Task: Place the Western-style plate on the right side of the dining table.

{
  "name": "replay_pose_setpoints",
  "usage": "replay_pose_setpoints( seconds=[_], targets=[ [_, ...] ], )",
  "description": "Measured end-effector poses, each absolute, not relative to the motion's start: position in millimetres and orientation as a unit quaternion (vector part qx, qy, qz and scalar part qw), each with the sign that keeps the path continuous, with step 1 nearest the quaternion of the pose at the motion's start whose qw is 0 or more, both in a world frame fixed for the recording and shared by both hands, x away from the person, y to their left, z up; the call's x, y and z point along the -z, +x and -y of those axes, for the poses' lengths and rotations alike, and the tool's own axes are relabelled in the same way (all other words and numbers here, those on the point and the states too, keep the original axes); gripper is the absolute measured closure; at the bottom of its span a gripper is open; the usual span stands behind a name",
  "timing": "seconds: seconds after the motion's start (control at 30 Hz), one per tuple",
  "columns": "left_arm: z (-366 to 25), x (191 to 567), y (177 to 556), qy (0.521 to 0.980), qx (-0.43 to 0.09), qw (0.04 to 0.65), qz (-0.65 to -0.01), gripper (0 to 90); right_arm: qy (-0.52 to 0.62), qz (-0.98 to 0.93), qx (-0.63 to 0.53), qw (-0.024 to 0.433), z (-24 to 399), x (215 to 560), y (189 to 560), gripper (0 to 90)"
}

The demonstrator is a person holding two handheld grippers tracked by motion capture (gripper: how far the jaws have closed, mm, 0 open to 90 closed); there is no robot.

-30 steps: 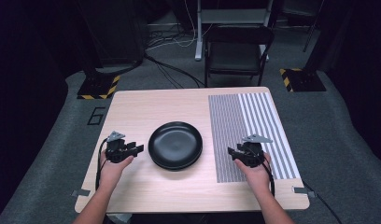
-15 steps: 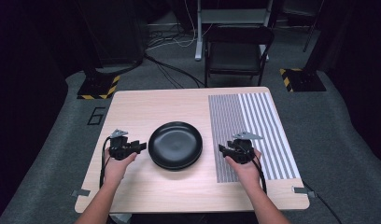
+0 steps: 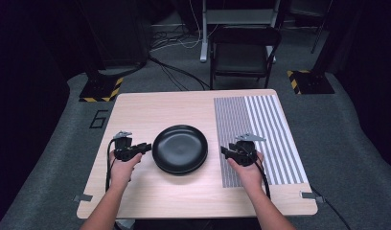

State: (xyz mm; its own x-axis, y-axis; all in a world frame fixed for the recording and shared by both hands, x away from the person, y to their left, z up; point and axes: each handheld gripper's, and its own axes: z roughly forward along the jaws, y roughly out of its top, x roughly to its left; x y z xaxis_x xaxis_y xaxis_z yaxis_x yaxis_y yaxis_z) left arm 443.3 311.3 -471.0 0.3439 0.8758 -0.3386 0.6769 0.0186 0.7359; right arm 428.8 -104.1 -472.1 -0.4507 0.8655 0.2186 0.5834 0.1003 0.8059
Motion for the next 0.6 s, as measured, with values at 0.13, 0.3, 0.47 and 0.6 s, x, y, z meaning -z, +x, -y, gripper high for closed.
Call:
replay_pose_setpoints(
  seconds=[0.13, 0.3, 0.47, 0.6],
  targets=[
    [-310, 472, 445, 0.686, -0.106, 0.442, -0.569, 71.2, 0.498, -0.723, -0.452, 0.159, 101, 468, 431, 57.1],
    [-308, 474, 448, 0.682, -0.096, 0.439, -0.576, 74.1, 0.501, -0.719, -0.458, 0.150, 97, 467, 433, 57.8],
    [-309, 477, 450, 0.673, -0.089, 0.440, -0.588, 77.3, 0.506, -0.718, -0.455, 0.145, 94, 469, 435, 59.0],
    [-310, 481, 451, 0.672, -0.077, 0.439, -0.592, 79.8, 0.510, -0.718, -0.453, 0.138, 92, 472, 438, 61.8]
  ],
)
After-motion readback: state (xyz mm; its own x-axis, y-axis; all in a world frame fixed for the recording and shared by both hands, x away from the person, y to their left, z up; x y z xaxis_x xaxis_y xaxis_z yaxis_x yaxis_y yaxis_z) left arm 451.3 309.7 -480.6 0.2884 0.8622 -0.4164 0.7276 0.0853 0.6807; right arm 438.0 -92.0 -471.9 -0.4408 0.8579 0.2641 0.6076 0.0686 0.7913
